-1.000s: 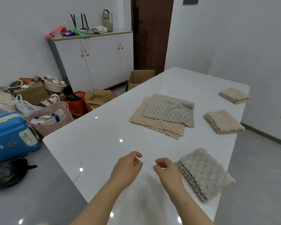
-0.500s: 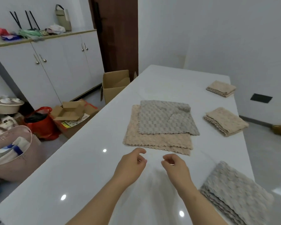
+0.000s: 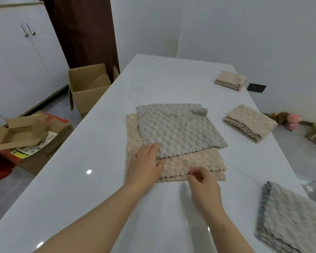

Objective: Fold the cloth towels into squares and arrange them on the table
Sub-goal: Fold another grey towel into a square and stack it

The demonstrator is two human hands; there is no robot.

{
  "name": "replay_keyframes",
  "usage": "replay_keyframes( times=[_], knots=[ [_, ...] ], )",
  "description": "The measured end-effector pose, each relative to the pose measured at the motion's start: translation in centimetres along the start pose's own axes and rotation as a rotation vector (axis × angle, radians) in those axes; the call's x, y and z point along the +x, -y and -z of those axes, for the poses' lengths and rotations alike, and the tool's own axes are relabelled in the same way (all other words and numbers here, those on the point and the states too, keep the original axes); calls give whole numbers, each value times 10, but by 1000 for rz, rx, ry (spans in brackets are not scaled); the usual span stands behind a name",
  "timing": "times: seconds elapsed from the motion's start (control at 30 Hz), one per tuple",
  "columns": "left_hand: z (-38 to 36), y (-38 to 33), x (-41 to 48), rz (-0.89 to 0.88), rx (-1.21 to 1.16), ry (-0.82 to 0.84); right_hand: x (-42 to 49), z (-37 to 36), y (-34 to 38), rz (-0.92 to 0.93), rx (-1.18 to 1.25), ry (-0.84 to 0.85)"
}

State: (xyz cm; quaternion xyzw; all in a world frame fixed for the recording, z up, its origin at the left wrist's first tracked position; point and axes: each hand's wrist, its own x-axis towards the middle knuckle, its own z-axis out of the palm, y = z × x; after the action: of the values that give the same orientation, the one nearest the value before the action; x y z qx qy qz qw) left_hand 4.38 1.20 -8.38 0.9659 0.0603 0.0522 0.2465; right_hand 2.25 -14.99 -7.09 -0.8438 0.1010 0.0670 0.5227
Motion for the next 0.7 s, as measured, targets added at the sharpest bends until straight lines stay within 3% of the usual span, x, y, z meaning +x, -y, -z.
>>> replay_keyframes(
  times=[0.27, 0.43, 0.7],
  knots=[
    [-7, 6, 7, 139, -273, -199, 8, -6, -11, 94, -227, -87],
    [11, -1, -9, 86, -456, -309, -2, -9, -20, 181, -144, -127],
    [40, 17, -85, -40, -536, -383, -65, -14, -39, 303, 57, -165]
  ],
)
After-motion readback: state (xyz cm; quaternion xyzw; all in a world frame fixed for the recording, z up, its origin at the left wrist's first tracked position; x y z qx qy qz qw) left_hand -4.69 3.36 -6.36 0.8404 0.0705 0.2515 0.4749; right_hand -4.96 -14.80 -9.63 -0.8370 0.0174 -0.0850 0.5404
